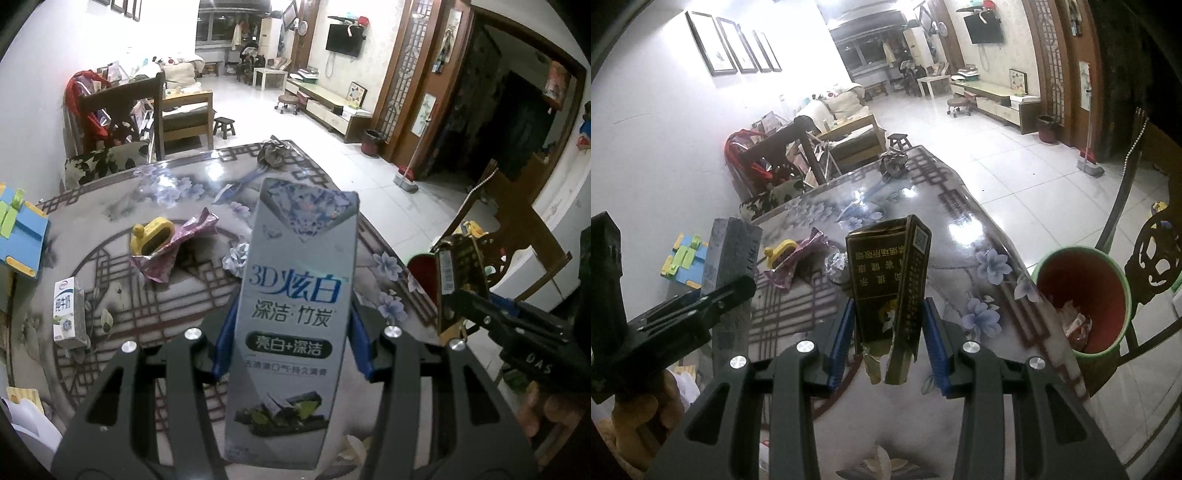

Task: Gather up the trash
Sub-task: 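Carry the toothpaste box and gold-black packet over the red bin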

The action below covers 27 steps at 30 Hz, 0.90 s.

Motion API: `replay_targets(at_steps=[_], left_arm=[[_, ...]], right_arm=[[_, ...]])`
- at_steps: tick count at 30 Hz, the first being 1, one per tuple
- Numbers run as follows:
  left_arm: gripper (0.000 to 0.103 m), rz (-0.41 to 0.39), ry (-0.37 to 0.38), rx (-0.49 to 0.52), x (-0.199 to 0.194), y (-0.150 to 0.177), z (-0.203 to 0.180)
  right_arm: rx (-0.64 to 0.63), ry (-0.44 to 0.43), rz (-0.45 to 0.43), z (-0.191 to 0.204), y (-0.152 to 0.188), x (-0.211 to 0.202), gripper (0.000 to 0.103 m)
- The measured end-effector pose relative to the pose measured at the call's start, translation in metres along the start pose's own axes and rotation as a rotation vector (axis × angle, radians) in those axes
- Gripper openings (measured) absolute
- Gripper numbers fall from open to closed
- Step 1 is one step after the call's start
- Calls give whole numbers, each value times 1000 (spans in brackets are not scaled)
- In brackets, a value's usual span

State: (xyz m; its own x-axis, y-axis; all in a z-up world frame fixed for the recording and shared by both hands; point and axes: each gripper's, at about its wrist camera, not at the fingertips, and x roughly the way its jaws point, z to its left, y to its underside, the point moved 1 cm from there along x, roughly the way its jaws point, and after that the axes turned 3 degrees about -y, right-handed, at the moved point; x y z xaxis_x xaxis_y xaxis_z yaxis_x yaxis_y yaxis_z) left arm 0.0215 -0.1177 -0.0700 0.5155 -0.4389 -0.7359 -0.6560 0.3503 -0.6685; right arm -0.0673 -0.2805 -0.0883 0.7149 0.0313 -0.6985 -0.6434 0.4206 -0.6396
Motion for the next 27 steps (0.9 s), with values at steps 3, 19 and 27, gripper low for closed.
replay_targets(at_steps=[3,19,27], left_arm=[[50,-5,-10,-7,0,-1,0],[50,-24,-4,32,19,-26,-36],[50,-39,27,59,34,-45,-81]], right_arm=[[-6,-3,4,-1,-2,3,36],[0,20,-25,-35,-19,-2,36],[33,64,-52,-81,-29,-15,36]])
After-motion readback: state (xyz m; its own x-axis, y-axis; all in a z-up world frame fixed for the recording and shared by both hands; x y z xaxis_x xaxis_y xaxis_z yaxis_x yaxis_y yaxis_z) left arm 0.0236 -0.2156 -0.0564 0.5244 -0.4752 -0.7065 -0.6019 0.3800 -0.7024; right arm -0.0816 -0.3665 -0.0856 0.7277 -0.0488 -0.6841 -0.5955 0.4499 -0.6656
